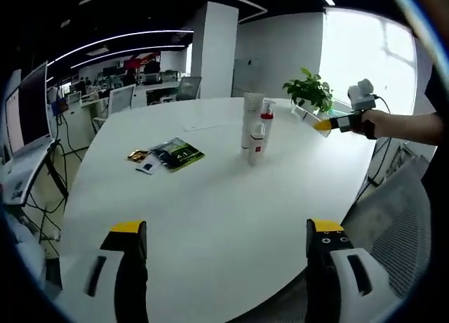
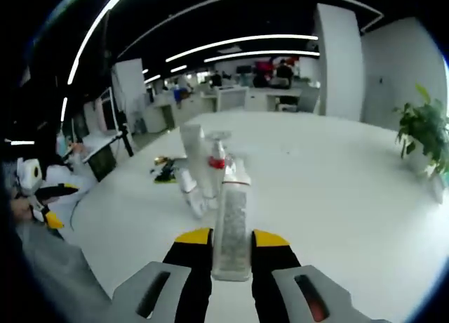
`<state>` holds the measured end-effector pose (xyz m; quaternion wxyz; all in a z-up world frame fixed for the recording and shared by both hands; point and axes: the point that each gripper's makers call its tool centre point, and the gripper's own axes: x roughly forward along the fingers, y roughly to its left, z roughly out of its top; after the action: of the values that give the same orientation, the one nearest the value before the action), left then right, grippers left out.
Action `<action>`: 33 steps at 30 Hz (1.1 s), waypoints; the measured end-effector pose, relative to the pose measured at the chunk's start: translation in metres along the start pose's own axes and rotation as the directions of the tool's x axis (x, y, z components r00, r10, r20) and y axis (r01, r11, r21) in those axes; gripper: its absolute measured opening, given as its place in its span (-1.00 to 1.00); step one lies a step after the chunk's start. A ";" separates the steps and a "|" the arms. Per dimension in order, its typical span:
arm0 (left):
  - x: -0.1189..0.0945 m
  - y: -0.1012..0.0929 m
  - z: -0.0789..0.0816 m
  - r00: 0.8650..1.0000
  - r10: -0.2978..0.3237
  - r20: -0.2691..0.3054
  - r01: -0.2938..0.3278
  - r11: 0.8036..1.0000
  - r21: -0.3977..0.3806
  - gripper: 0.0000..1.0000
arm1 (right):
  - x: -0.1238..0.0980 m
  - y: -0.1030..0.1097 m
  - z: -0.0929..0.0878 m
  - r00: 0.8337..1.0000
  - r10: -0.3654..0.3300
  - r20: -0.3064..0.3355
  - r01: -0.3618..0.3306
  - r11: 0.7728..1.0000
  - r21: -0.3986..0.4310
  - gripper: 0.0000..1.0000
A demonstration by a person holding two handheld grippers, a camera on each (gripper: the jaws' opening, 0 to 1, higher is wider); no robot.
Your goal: Arrange the skincare products in the storage area until every visible bottle or jar stands upright without overlapping.
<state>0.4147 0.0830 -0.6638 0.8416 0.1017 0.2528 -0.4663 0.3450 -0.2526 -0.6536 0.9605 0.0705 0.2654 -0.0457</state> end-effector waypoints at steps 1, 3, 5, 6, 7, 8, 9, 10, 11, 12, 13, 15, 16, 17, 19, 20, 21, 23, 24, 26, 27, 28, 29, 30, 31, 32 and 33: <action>0.000 -0.001 0.002 1.000 -0.006 0.004 0.006 1.000 -0.010 0.74 | -0.002 0.005 0.000 1.000 0.011 0.005 -0.011 1.000 0.005 -0.76; 0.000 -0.005 0.009 0.999 -0.022 0.034 0.024 0.998 -0.050 0.77 | -0.004 0.015 -0.001 0.999 0.031 0.016 -0.031 1.000 0.005 -0.76; -0.001 -0.007 0.012 0.999 -0.036 0.035 0.038 0.998 -0.055 0.76 | -0.007 0.024 -0.001 0.998 0.048 0.027 -0.049 0.999 0.007 -0.76; 0.000 -0.007 0.014 0.999 -0.038 0.036 0.040 0.998 -0.053 0.77 | -0.008 0.028 0.000 0.998 0.060 0.032 -0.060 0.998 0.005 -0.76; -0.001 -0.009 0.017 0.998 -0.044 0.039 0.045 0.998 -0.041 0.77 | -0.008 0.029 -0.001 0.997 0.065 0.034 -0.066 0.998 0.006 -0.76; -0.001 -0.009 0.020 0.998 -0.048 0.043 0.050 0.998 -0.041 0.77 | -0.009 0.033 -0.001 0.996 0.079 0.041 -0.079 0.997 0.008 -0.76; -0.001 -0.010 0.025 0.997 -0.057 0.055 0.059 0.997 -0.050 0.77 | -0.010 0.038 -0.001 0.995 0.091 0.048 -0.091 0.996 0.006 -0.76; -0.001 -0.012 0.029 0.995 -0.068 0.070 0.072 0.995 -0.062 0.77 | -0.011 0.044 0.000 0.993 0.105 0.057 -0.106 0.994 0.006 -0.76; -0.001 -0.014 0.033 0.994 -0.077 0.077 0.082 0.994 -0.072 0.77 | -0.012 0.048 -0.001 0.992 0.114 0.062 -0.115 0.993 0.010 -0.76; -0.001 -0.015 0.034 0.994 -0.081 0.077 0.086 0.994 -0.071 0.77 | -0.013 0.054 -0.001 0.990 0.127 0.067 -0.128 0.992 0.013 -0.76; -0.001 -0.016 0.035 0.994 -0.083 0.078 0.088 0.994 -0.065 0.77 | -0.014 0.056 -0.001 0.988 0.134 0.072 -0.135 0.991 0.015 -0.76; 0.000 -0.018 0.034 0.994 -0.087 0.064 0.090 0.995 -0.041 0.76 | -0.014 0.065 -0.003 0.985 0.154 0.078 -0.156 0.988 0.010 -0.76; 0.001 -0.019 0.033 0.994 -0.091 0.060 0.094 0.995 -0.037 0.77 | -0.014 0.070 -0.005 0.984 0.163 0.076 -0.164 0.987 0.007 -0.76; 0.001 -0.020 0.033 0.994 -0.097 0.057 0.099 0.994 -0.040 0.77 | -0.015 0.074 -0.006 0.983 0.169 0.077 -0.170 0.985 0.009 -0.76; 0.001 -0.023 0.032 0.993 -0.106 0.057 0.109 0.993 -0.047 0.78 | -0.015 0.082 -0.007 0.979 0.187 0.084 -0.188 0.982 0.006 -0.76; 0.001 -0.026 0.033 0.991 -0.116 0.059 0.119 0.992 -0.051 0.79 | -0.015 0.085 -0.007 0.977 0.194 0.087 -0.195 0.981 0.011 -0.76; 0.002 -0.028 0.034 0.991 -0.121 0.062 0.124 0.991 -0.048 0.80 | -0.016 0.092 -0.006 0.973 0.209 0.094 -0.211 0.977 0.011 -0.76; 0.003 -0.032 0.035 0.991 -0.126 0.056 0.128 0.991 -0.034 0.81 | -0.017 0.101 -0.005 0.969 0.225 0.106 -0.228 0.973 0.018 -0.76; 0.003 -0.034 0.037 0.990 -0.133 0.056 0.135 0.990 -0.031 0.81 | -0.017 0.105 -0.004 0.965 0.238 0.113 -0.241 0.970 0.020 -0.76; 0.004 -0.039 0.043 0.985 -0.158 0.074 0.162 0.986 -0.049 0.81 | -0.018 0.116 -0.003 0.958 0.258 0.123 -0.262 0.965 0.016 -0.76; 0.004 -0.042 0.047 0.981 -0.172 0.087 0.178 0.982 -0.066 0.81 | -0.018 0.118 -0.003 0.957 0.262 0.124 -0.265 0.964 0.015 -0.76; 0.003 -0.045 0.050 0.978 -0.182 0.098 0.190 0.979 -0.077 0.82 | -0.019 0.124 -0.002 0.953 0.274 0.131 -0.278 0.960 0.015 -0.76; 0.003 -0.048 0.056 0.974 -0.192 0.116 0.203 0.975 -0.090 0.82 | -0.020 0.128 0.000 0.949 0.283 0.138 -0.287 0.958 0.015 -0.76; 0.003 -0.050 0.060 0.971 -0.200 0.129 0.213 0.972 -0.097 0.83 | -0.021 0.135 0.002 0.944 0.296 0.147 -0.302 0.953 0.021 -0.76; 0.004 -0.053 0.064 0.968 -0.210 0.141 0.225 0.969 -0.105 0.83 | -0.021 0.139 0.003 0.939 0.308 0.154 -0.315 0.949 0.026 -0.76; 0.004 -0.054 0.067 0.967 -0.212 0.145 0.228 0.967 -0.112 0.85 | -0.022 0.146 0.003 0.932 0.326 0.161 -0.334 0.942 0.026 -0.76; 0.005 -0.056 0.069 0.966 -0.214 0.147 0.233 0.965 -0.121 0.85 | -0.023 0.150 0.004 0.930 0.331 0.163 -0.338 0.941 0.020 -0.76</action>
<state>0.3931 0.0210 -0.6038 0.8035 -0.0171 0.2377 -0.5456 0.3459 -0.1040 -0.6220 0.9701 0.1339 0.1718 0.1067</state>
